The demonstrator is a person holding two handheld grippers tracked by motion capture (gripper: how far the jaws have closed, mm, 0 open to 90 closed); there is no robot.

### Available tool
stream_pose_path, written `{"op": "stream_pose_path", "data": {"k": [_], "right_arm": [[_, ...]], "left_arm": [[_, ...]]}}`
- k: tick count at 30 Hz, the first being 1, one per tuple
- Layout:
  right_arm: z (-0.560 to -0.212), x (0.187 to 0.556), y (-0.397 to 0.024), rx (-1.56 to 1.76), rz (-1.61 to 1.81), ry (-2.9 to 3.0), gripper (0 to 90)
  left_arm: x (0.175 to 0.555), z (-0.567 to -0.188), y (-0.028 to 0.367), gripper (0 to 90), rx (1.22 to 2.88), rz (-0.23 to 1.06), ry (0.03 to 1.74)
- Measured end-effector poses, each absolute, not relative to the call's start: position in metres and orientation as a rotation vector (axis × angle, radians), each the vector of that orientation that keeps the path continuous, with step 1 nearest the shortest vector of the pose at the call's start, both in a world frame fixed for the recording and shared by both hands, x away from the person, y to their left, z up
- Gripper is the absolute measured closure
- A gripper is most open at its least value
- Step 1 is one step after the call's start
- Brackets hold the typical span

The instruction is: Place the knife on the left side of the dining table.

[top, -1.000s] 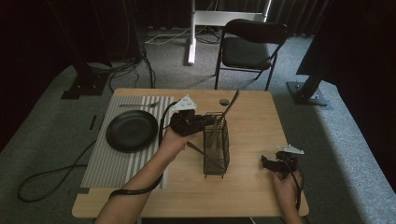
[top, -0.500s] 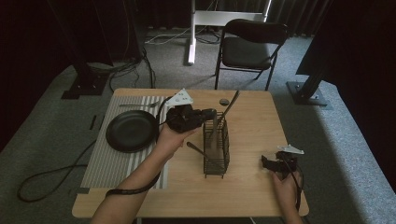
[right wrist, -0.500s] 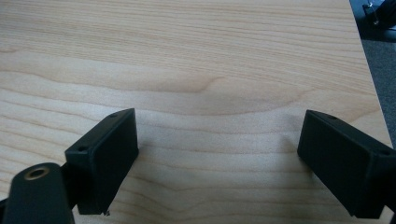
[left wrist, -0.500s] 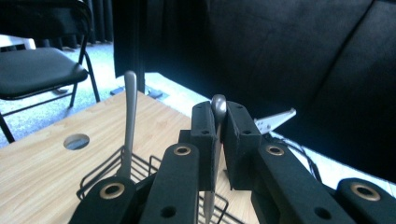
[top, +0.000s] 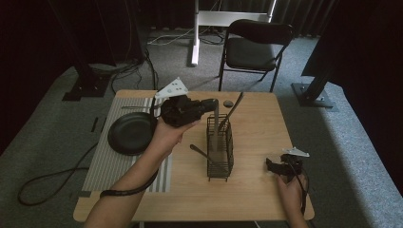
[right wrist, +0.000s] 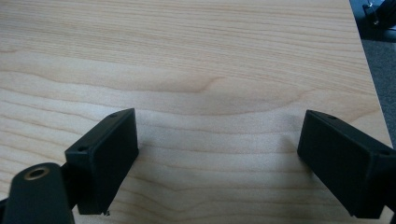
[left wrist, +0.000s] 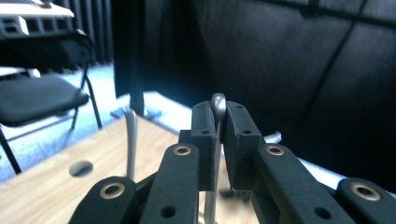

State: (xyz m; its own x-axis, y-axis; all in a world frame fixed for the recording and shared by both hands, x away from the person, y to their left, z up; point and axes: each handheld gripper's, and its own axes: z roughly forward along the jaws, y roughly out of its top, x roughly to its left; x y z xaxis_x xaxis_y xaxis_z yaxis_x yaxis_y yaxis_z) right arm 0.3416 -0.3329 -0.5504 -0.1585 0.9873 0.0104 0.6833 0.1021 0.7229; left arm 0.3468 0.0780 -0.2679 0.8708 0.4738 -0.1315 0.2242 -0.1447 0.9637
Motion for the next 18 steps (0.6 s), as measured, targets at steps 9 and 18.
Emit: {"op": "stream_pose_path", "data": {"k": [9, 18], "right_arm": [[-0.55, 0.342, -0.333, 1.629, 0.823, 1.898, 11.5], [-0.55, 0.342, -0.333, 1.627, 0.823, 1.899, 11.5]], "left_arm": [[0.338, -0.233, 0.103, 83.7, 1.673, 0.309, 0.547], [0.335, -0.232, 0.134, 83.7, 1.659, 0.361, 0.608]]}}
